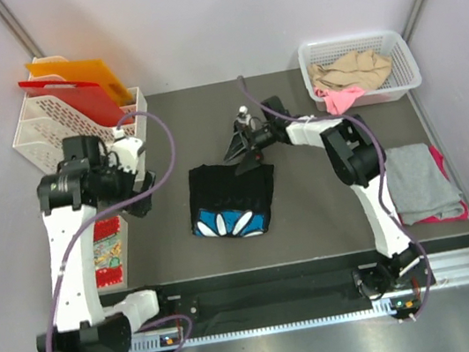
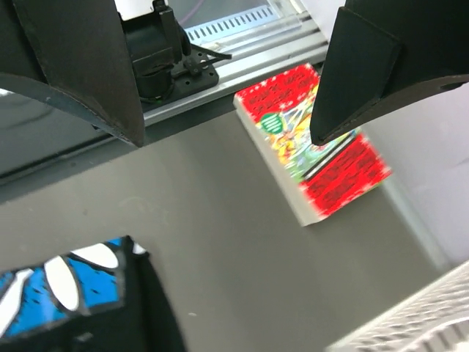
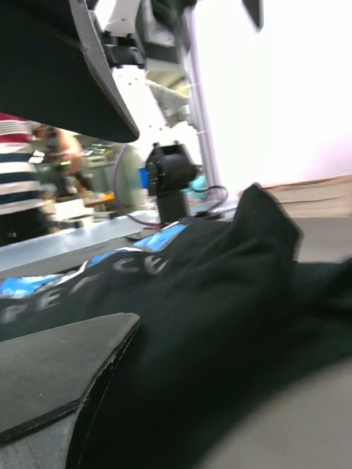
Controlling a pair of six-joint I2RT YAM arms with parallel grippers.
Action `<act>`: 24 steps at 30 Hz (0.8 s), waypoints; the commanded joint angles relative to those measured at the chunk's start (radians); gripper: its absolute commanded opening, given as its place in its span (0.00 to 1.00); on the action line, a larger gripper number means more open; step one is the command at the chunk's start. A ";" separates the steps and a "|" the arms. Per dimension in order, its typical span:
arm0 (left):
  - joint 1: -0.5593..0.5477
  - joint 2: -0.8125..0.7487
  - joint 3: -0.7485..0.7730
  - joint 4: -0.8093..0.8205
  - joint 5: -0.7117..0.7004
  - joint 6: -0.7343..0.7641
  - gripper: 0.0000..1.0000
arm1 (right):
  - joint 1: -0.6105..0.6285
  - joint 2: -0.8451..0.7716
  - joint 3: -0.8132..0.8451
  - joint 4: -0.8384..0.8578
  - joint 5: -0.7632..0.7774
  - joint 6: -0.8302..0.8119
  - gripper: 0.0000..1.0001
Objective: Fold and stack the t-shirts
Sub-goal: Smooth out wrinkles on the folded tshirt, then put the neatly folded tshirt into the corner of the board with the right arm
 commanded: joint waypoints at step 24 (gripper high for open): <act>-0.550 0.689 -0.116 0.310 0.115 -0.060 0.99 | -0.183 0.079 0.155 -0.439 0.201 -0.429 1.00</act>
